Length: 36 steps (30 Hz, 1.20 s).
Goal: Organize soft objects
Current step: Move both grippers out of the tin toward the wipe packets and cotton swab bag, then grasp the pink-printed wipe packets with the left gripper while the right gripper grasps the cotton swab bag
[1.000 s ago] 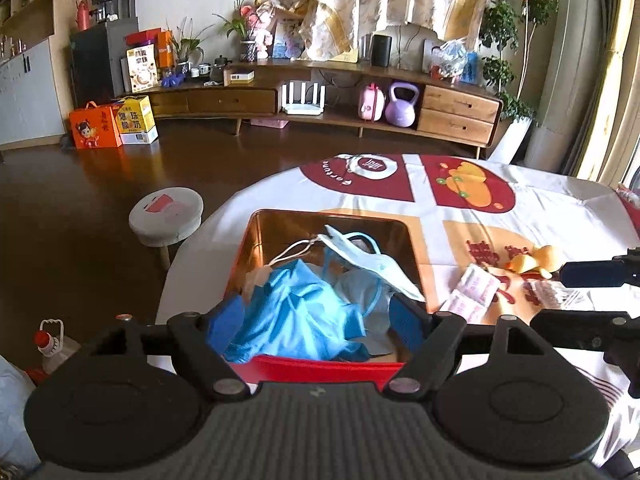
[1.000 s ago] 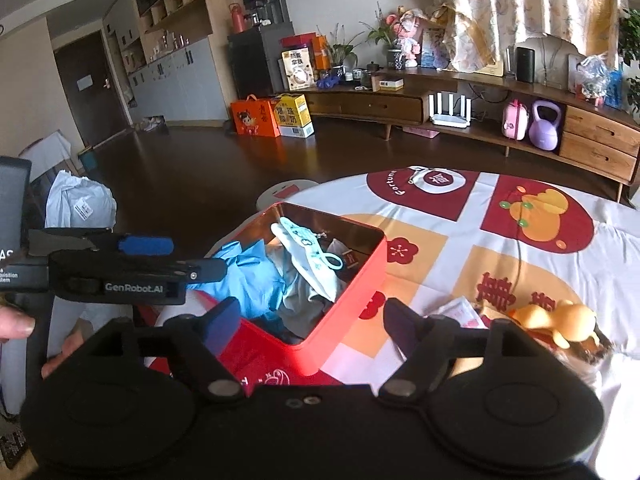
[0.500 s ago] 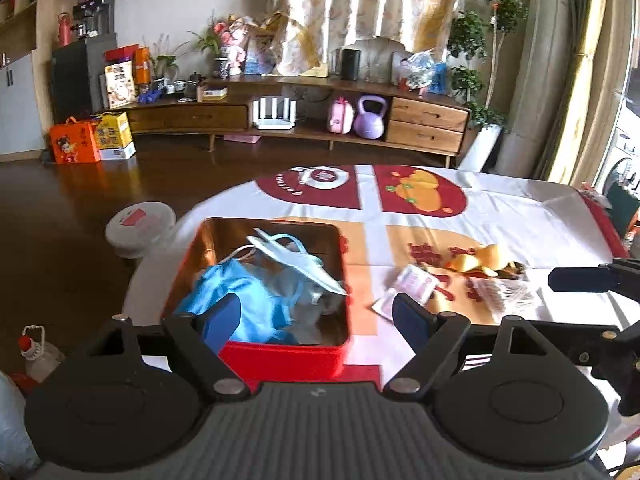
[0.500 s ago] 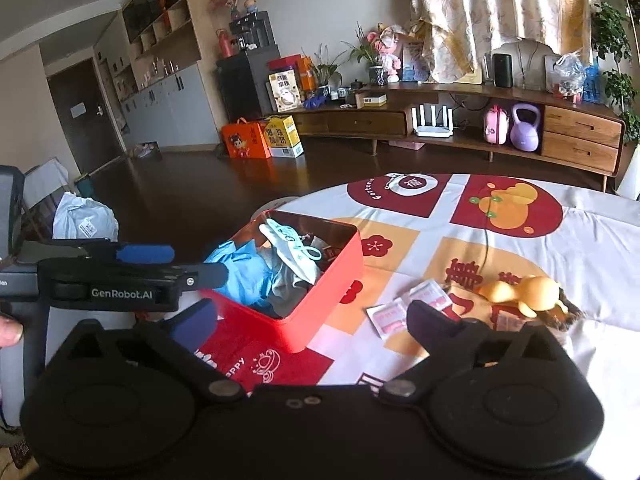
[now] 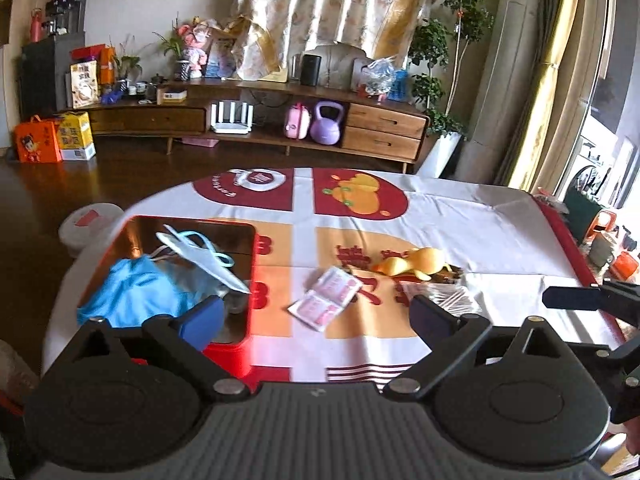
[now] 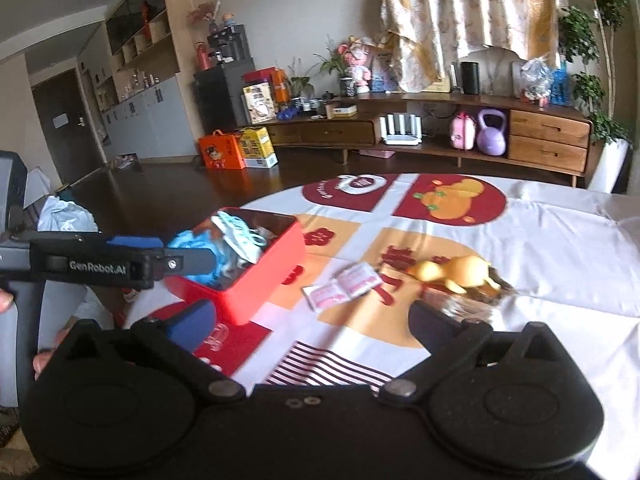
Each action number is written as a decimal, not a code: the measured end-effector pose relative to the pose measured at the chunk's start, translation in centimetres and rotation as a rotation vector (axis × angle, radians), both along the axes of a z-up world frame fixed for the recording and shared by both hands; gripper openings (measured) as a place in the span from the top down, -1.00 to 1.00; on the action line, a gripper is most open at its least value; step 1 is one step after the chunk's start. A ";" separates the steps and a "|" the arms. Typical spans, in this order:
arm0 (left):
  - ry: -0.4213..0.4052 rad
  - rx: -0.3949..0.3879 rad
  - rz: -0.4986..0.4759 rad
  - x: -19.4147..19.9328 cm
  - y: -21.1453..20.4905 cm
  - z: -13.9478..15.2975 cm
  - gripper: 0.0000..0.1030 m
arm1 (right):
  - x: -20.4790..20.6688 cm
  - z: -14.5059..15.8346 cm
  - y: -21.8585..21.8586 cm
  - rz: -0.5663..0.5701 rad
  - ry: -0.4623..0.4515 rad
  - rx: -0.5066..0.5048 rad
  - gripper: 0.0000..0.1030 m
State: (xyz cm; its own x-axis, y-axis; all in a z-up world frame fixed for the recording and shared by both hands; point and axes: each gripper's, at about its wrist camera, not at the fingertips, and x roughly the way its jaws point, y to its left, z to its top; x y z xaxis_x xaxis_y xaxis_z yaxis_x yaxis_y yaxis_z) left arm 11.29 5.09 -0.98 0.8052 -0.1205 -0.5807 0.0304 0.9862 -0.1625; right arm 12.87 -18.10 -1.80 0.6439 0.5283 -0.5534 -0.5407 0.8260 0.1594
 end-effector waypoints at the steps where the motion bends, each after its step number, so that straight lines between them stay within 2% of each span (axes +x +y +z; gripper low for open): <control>1: -0.001 -0.003 0.004 0.2 -0.3 -0.2 -0.98 | 0.1 -0.1 -0.5 -0.008 0.003 -0.001 -0.99; 9: 0.023 0.023 -0.012 2.5 -2.9 -1.7 -0.99 | 1.9 -1.6 -3.3 -0.073 -0.002 -0.052 -0.99; 14: 0.079 0.022 -0.086 4.6 -4.4 -3.1 -0.99 | 4.1 -2.9 -4.7 -0.108 0.006 -0.091 -0.99; 17: 0.080 0.038 -0.105 6.0 -5.1 -4.1 -0.99 | 5.4 -3.7 -5.3 -0.119 0.024 -0.104 -0.99; 23: 0.108 0.057 -0.118 9.2 -5.7 -6.3 -0.99 | 7.5 -5.3 -5.5 -0.113 0.046 -0.136 -0.99; 30: 0.131 0.121 -0.156 12.0 -6.8 -8.5 -0.99 | 9.7 -7.1 -4.9 -0.096 0.076 -0.165 -0.99; 36: 0.176 0.136 -0.148 14.6 -6.9 -10.2 -0.97 | 11.5 -8.3 -4.5 -0.100 0.100 -0.178 -0.99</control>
State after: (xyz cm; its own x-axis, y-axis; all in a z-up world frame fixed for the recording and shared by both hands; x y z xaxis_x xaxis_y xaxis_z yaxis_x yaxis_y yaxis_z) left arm 25.88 -1.80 -11.22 0.6694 -0.1403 -0.7295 0.1589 0.9863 -0.0439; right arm 24.40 -22.60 -10.12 0.6254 0.3530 -0.6959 -0.4434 0.8946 0.0553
